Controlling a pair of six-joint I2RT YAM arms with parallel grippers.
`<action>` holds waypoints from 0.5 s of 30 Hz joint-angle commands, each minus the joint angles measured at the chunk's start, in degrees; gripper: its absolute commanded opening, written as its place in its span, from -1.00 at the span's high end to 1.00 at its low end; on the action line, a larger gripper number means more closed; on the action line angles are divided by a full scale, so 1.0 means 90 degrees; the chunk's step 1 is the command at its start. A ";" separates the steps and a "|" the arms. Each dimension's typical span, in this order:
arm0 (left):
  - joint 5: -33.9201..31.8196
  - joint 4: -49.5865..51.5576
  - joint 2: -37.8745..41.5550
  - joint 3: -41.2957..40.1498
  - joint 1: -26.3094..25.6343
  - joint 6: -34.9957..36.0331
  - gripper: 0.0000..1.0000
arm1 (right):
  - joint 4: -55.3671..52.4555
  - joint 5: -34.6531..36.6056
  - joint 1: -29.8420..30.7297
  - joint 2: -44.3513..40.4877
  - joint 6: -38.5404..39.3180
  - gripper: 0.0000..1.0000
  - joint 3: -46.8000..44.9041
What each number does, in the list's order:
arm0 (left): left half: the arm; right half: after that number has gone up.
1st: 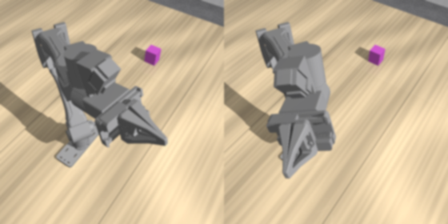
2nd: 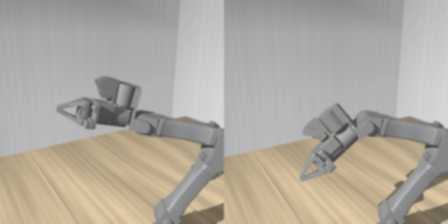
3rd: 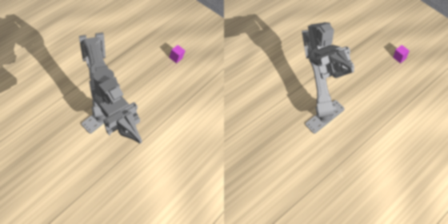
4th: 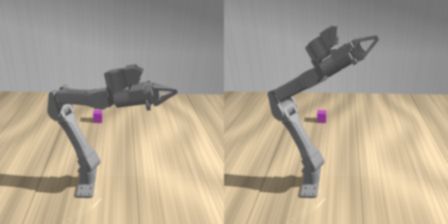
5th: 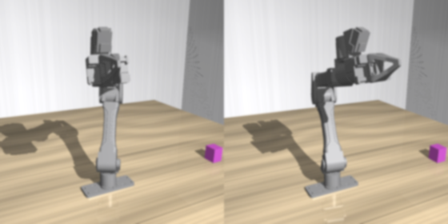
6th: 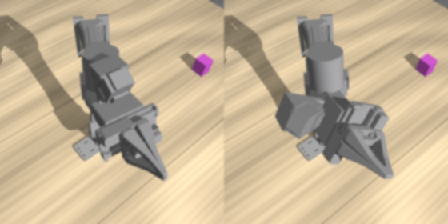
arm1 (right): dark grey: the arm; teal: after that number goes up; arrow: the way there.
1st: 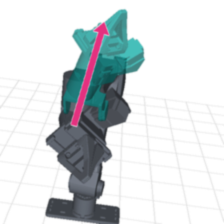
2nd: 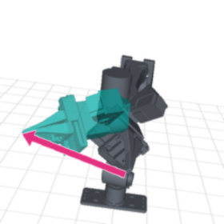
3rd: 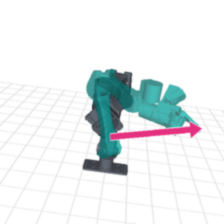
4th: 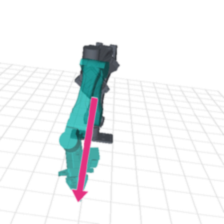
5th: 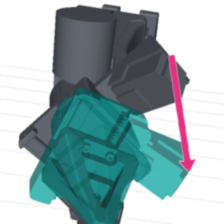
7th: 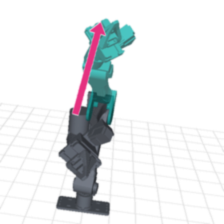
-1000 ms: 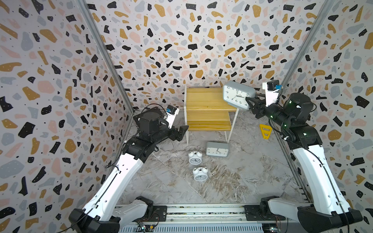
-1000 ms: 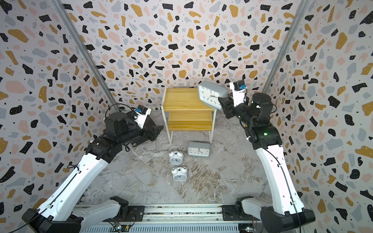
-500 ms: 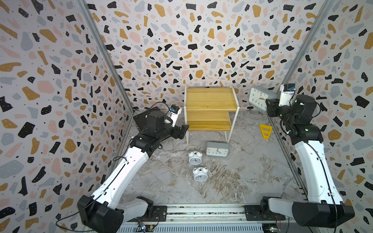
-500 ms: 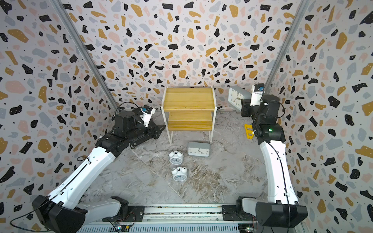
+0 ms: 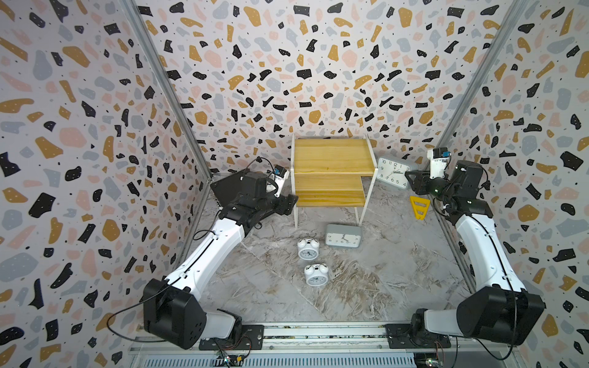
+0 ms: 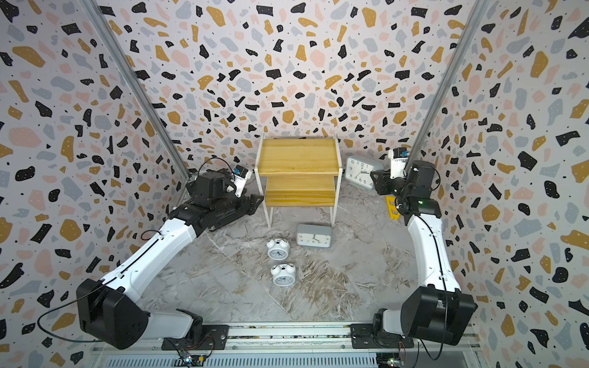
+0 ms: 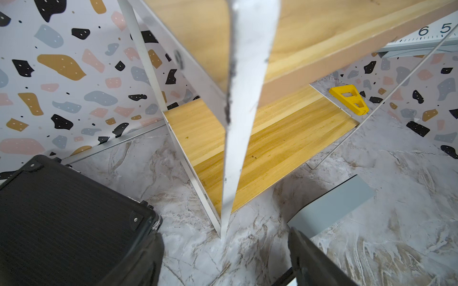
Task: Place the alarm clocks on the shelf by style
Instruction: Place the alarm on the shelf.
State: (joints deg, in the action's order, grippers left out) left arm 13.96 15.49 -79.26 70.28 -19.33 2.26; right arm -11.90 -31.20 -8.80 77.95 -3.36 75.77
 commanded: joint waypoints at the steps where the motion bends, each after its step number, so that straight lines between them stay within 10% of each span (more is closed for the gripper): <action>1: 0.0207 -0.0414 -0.0140 0.0271 0.0066 -0.0043 -0.61 | 0.0951 -0.0892 -0.0057 0.0009 0.0150 0.70 0.0078; 15: 0.0364 -0.0525 -0.0731 0.0499 0.0175 -0.0064 -0.19 | 0.2110 -0.2492 -0.0067 0.0885 0.0954 0.74 -0.0096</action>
State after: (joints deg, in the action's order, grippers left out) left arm 16.53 13.19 -85.38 72.51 -18.02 1.80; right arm 0.01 -47.66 -9.28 86.24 3.42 72.79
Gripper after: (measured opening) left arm 0.601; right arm 0.417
